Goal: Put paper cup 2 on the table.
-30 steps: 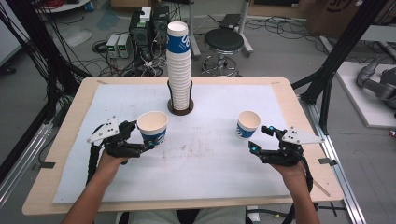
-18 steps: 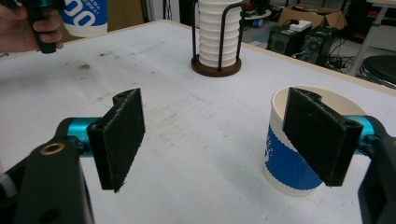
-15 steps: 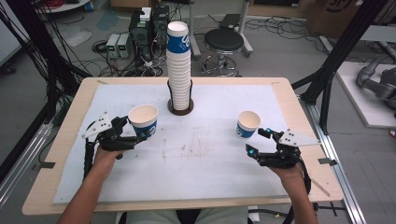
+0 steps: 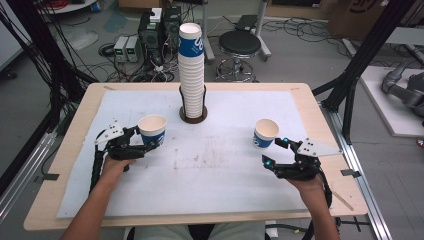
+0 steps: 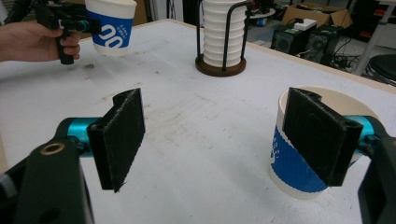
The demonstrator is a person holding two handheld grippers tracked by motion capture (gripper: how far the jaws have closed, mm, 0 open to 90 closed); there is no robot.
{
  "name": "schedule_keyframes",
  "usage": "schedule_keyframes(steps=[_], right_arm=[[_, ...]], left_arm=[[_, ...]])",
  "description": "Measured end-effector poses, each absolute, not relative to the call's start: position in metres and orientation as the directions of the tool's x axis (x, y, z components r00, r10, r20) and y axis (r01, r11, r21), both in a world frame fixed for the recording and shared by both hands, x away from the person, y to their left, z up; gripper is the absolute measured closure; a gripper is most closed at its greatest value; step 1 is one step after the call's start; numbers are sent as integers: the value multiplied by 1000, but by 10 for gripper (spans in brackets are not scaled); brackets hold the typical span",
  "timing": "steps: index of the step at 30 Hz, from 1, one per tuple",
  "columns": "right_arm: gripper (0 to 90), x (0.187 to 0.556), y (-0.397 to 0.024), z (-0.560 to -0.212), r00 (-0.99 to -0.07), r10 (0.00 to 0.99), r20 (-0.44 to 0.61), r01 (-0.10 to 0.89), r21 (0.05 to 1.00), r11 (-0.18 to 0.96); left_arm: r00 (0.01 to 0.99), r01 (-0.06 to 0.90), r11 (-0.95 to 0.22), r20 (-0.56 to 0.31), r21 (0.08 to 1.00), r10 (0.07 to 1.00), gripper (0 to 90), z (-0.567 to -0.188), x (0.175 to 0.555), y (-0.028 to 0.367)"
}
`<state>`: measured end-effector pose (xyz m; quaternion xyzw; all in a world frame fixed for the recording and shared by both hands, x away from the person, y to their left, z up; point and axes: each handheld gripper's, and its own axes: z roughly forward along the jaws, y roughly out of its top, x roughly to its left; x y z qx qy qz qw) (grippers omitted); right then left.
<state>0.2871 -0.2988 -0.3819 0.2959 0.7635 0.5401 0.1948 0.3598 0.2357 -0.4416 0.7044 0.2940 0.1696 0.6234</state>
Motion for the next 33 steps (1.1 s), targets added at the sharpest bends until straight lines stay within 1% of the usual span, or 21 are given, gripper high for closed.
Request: schedule_keyframes(steps=[8, 12, 15, 20, 27, 33], right_arm=[[216, 287, -301, -382, -746, 665, 35, 253, 939, 235], [216, 287, -301, -383, -750, 661, 38, 256, 937, 236], [216, 287, -300, -382, -750, 660, 40, 256, 938, 235], [216, 286, -300, -383, -748, 662, 41, 261, 936, 237], [216, 286, -301, -382, -749, 661, 37, 255, 938, 237], [216, 287, -304, -383, -744, 666, 46, 264, 937, 230]], left_arm=[[753, 248, -153, -91, 957, 651, 257, -448, 362, 230], [746, 268, -222, -56, 937, 663, 257, -451, 362, 227], [742, 276, -239, -48, 931, 669, 256, -450, 360, 227], [737, 275, -290, -8, 917, 676, 256, -447, 352, 227], [725, 296, -296, -12, 908, 689, 250, -447, 346, 231], [708, 340, -294, -37, 893, 705, 219, -449, 342, 234]])
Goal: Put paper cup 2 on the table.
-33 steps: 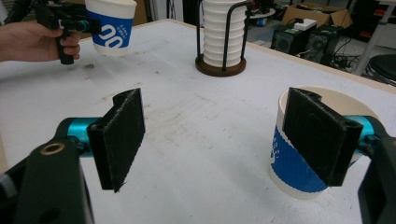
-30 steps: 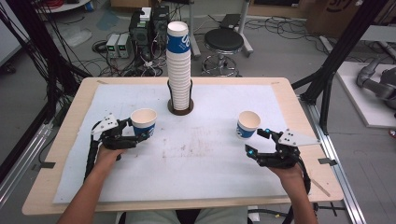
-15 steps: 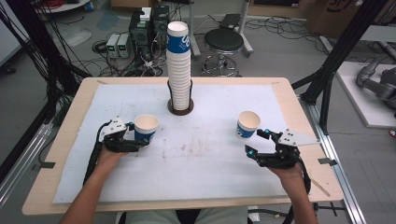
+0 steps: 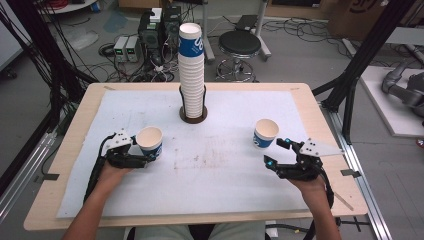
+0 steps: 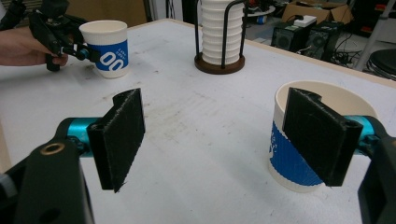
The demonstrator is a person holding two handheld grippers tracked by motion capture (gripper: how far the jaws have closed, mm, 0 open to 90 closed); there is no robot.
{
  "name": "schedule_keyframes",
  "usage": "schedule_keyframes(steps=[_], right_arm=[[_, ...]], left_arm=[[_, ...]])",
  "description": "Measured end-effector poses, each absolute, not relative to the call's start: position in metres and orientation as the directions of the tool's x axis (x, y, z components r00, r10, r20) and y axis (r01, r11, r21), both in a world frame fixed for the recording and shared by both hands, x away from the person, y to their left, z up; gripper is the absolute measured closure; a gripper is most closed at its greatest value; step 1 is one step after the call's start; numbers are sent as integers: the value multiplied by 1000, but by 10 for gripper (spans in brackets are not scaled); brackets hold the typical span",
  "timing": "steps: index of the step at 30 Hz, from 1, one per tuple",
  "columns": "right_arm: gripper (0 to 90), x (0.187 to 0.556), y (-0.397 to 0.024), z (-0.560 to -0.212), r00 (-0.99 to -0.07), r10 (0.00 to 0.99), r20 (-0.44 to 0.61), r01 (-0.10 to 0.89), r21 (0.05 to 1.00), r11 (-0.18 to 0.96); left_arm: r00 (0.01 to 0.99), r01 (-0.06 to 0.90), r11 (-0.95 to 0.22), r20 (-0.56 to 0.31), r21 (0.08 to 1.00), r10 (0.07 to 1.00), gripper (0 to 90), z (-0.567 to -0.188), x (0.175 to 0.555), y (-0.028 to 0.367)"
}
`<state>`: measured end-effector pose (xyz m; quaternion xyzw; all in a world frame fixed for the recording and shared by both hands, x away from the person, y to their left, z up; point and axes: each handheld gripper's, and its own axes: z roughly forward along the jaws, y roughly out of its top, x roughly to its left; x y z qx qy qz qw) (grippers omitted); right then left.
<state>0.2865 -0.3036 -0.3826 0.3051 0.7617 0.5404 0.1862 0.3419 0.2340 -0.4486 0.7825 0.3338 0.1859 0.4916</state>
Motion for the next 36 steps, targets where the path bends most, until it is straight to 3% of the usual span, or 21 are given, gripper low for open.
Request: schedule_keyframes(steps=[2, 8, 16, 26, 36], right_arm=[[216, 287, -303, -383, -745, 665, 47, 264, 937, 229], [216, 288, -305, -384, -742, 668, 48, 268, 936, 230], [216, 287, -309, -386, -725, 688, 39, 271, 934, 232], [216, 285, -316, -390, -658, 753, 5, 289, 925, 247], [216, 283, -321, -391, -648, 762, 17, 290, 930, 226]], left_arm=[[690, 365, -300, -40, 881, 722, 146, -450, 341, 234], [696, 384, -285, -72, 879, 715, 149, -446, 332, 239], [707, 315, -216, -77, 924, 703, 149, -430, 309, 257], [705, 172, 13, -132, 985, 697, 149, -410, 297, 263], [667, 128, 28, -107, 991, 738, 149, -406, 294, 270]])
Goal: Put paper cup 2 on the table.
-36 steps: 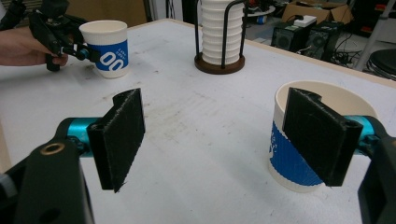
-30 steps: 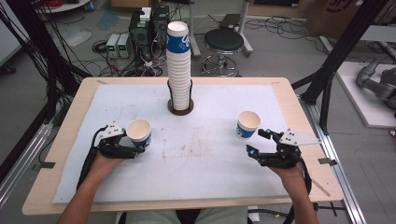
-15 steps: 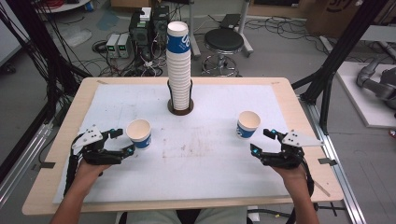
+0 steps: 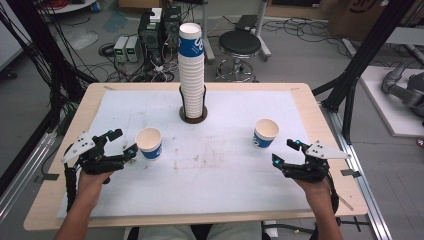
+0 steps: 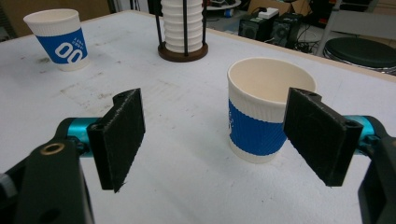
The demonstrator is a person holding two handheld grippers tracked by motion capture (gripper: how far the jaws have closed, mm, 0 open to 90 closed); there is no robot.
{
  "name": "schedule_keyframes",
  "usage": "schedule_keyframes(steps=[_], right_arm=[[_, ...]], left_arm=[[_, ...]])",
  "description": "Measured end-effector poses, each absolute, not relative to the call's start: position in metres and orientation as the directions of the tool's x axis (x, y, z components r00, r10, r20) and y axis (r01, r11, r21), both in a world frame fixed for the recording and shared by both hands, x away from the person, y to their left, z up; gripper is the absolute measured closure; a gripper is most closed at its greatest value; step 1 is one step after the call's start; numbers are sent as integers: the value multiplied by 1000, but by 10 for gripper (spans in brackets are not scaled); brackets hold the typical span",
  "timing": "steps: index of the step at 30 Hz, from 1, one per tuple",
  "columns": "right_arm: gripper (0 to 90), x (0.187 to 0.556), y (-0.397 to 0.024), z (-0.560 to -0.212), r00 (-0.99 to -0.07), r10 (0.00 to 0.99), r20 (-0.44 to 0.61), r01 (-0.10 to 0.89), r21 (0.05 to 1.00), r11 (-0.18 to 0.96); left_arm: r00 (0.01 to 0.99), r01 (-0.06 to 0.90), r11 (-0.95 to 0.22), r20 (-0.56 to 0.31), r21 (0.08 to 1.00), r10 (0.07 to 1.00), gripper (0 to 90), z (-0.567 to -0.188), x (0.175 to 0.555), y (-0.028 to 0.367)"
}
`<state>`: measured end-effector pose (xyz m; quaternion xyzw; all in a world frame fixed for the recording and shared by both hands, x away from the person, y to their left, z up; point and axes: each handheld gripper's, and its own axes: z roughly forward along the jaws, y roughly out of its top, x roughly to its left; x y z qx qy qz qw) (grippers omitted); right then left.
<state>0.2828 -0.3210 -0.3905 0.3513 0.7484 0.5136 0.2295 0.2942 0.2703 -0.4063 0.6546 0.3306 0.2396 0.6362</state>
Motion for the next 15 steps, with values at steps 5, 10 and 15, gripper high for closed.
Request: schedule_keyframes(steps=[5, 10, 15], right_arm=[[216, 282, -319, -390, -643, 766, 19, 293, 930, 223], [215, 281, -316, -388, -637, 771, 14, 287, 932, 221], [215, 280, -315, -388, -638, 770, 20, 289, 933, 215]], left_arm=[[673, 121, 17, -94, 993, 733, 149, -405, 293, 271], [677, 117, 19, -94, 993, 730, 150, -406, 292, 274], [678, 113, 25, -96, 993, 729, 150, -406, 291, 276]])
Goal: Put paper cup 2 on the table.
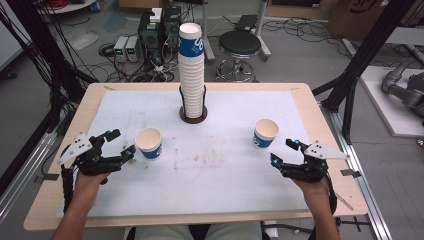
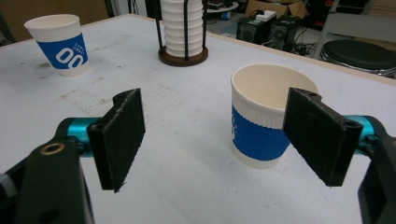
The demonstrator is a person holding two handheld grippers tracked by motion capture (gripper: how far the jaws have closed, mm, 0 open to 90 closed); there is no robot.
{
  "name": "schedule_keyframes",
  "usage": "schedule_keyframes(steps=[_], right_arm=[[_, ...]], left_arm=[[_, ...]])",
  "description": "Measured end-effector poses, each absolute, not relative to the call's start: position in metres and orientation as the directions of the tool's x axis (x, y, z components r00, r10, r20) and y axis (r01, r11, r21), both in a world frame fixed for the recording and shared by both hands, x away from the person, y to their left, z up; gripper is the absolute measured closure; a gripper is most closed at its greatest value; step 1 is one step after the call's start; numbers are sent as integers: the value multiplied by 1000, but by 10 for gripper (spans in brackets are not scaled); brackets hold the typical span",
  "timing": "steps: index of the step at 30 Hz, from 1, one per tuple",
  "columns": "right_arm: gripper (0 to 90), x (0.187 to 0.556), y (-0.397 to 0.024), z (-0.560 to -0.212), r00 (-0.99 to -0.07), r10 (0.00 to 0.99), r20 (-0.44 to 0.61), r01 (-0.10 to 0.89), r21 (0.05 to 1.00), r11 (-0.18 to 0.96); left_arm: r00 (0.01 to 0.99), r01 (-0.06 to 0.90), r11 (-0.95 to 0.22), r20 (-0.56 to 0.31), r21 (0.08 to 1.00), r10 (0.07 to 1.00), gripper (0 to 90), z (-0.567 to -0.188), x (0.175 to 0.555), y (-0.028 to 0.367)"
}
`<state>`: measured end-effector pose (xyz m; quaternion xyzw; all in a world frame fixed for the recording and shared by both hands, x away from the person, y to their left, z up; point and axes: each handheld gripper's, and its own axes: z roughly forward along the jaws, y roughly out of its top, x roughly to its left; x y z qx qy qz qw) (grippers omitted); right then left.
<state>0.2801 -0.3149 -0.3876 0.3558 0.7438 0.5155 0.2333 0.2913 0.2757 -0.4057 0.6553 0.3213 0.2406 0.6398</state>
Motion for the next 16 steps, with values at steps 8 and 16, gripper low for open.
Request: schedule_keyframes(steps=[8, 16], right_arm=[[216, 280, -316, -389, -637, 771, 19, 290, 932, 216], [216, 281, -315, -390, -639, 769, 20, 293, 931, 219]], left_arm=[[672, 115, 13, -87, 993, 735, 151, -407, 292, 275], [666, 108, 14, -83, 994, 742, 151, -406, 293, 277]])
